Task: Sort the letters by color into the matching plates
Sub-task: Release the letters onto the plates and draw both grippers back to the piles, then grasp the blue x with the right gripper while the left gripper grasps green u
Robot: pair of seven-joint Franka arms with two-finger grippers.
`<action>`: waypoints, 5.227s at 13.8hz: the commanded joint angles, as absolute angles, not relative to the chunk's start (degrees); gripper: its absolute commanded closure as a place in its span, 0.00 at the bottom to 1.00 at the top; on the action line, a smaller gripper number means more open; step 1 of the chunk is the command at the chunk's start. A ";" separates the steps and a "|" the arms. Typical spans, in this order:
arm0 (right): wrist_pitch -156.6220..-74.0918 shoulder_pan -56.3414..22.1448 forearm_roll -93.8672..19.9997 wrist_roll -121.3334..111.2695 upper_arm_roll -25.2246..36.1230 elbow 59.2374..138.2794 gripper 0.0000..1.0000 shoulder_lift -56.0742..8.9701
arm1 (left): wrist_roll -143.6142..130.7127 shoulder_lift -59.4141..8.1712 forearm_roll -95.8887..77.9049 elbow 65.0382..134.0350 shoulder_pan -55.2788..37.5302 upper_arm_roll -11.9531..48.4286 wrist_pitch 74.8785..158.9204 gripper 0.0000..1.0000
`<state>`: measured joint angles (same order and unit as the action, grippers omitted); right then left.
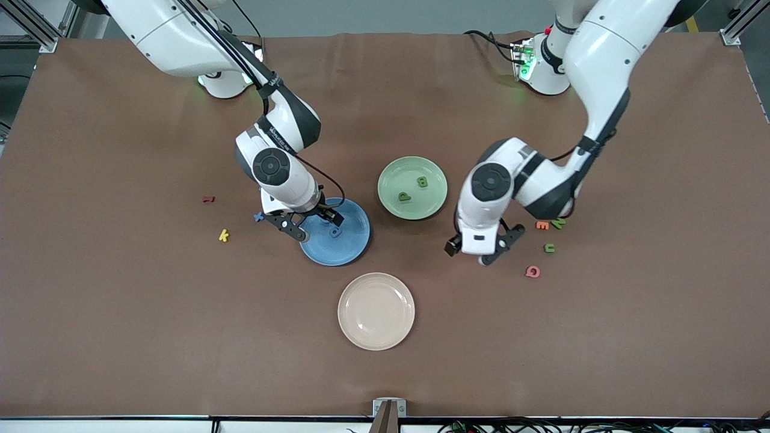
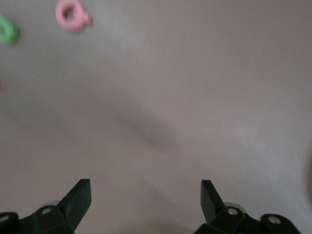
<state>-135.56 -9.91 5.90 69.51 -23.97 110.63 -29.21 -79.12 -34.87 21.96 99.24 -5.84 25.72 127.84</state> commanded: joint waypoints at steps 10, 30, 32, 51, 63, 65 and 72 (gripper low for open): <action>-133.59 0.60 9.32 38.17 -24.26 116.53 0.00 -25.59 | -46.16 -35.51 29.96 100.98 8.26 26.19 125.86 0.18; -144.48 7.03 11.07 37.88 -22.15 129.29 0.10 -21.97 | -38.41 -33.48 30.85 113.20 17.58 28.39 135.09 0.43; -145.19 6.86 11.16 38.06 -22.06 129.37 0.19 -22.67 | -38.41 -33.57 30.85 113.29 17.67 28.39 135.09 0.43; -146.60 6.68 11.34 38.14 -21.53 129.55 0.36 -25.40 | -38.32 -33.57 30.94 114.87 18.81 28.48 135.61 0.50; -146.51 6.77 11.34 38.84 -21.53 129.46 0.97 -25.66 | -38.32 -34.80 30.94 114.26 18.63 28.48 137.99 0.87; -145.55 6.86 11.34 38.76 -21.62 128.94 0.99 -25.32 | -38.32 -34.63 30.94 114.26 18.81 28.48 137.90 0.99; -132.90 2.74 10.29 47.61 -22.41 118.58 1.00 -25.57 | -42.96 -31.82 29.79 112.07 18.55 34.00 132.73 0.99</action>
<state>-135.98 5.35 9.49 42.28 -22.10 122.48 -24.98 -40.23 -33.74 29.97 112.47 18.35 31.33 136.20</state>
